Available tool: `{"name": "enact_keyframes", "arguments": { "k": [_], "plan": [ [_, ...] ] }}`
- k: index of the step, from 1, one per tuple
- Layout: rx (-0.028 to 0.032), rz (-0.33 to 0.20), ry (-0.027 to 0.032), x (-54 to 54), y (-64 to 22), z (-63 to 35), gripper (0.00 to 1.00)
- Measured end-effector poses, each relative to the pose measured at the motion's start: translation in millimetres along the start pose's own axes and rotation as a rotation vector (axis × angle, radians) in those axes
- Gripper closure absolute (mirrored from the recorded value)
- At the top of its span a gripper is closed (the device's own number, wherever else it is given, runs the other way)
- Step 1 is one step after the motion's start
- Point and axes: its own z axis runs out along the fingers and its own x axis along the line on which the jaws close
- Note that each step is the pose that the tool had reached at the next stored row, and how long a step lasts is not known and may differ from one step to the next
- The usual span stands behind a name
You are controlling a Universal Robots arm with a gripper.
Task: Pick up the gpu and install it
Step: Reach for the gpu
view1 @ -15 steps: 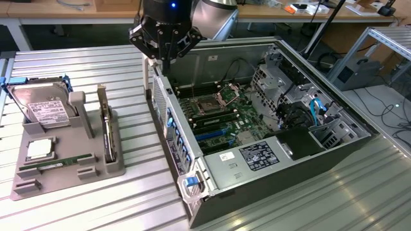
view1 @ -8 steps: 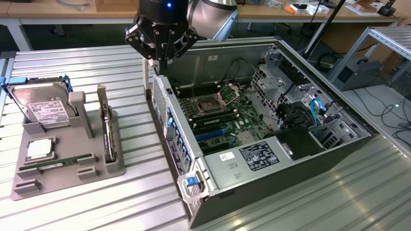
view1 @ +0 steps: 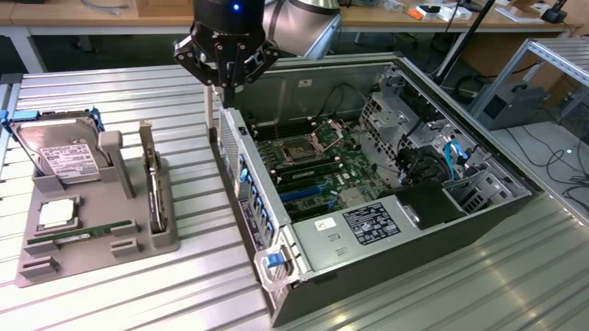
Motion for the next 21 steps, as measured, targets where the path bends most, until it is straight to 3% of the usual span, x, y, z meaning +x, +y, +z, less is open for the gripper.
{"name": "enact_keyframes", "arguments": {
  "k": [21],
  "plan": [
    [0.0000, 0.000, 0.0000, 18.6, -1.5, -0.5, 0.87]
  ]
}}
